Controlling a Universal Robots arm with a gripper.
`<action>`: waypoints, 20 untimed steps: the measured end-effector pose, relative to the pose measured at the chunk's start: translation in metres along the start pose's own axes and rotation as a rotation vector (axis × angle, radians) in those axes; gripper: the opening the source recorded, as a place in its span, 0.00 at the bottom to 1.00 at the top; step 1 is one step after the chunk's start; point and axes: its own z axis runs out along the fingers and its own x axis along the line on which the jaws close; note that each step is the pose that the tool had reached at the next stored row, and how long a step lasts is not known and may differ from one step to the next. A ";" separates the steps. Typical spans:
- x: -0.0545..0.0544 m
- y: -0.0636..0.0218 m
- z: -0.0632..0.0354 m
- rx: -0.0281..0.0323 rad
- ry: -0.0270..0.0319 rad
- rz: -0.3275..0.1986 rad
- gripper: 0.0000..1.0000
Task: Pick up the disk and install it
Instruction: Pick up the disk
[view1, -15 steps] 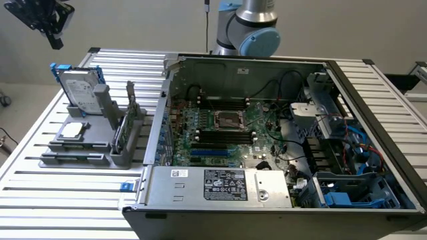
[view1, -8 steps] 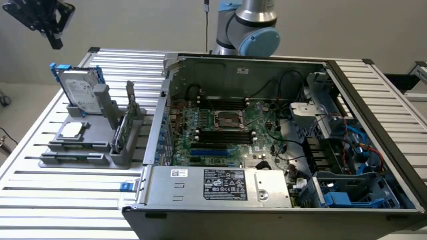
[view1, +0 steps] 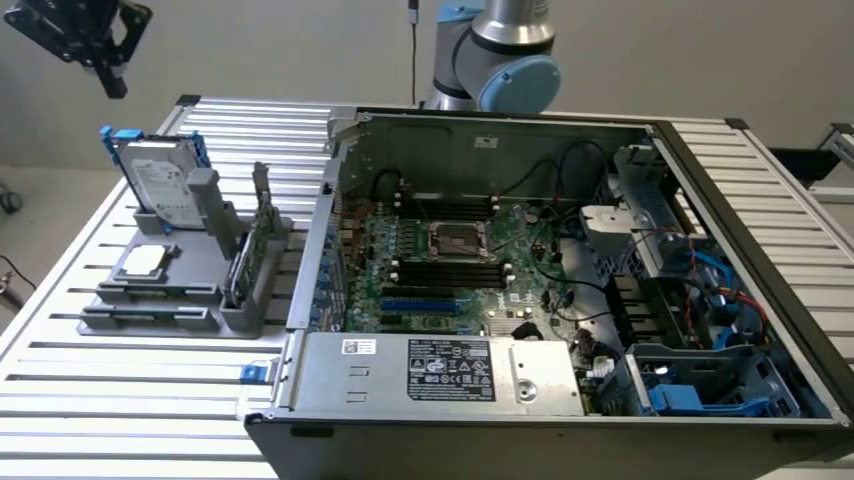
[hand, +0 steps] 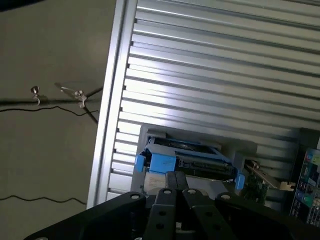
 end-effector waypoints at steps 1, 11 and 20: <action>0.000 0.0000 0.0001 -0.0033 -0.0010 -0.014 0.11; 0.000 0.0000 0.0000 -0.0444 -0.0107 -0.150 0.11; 0.000 0.0000 0.0001 -0.0706 -0.0162 -0.278 0.11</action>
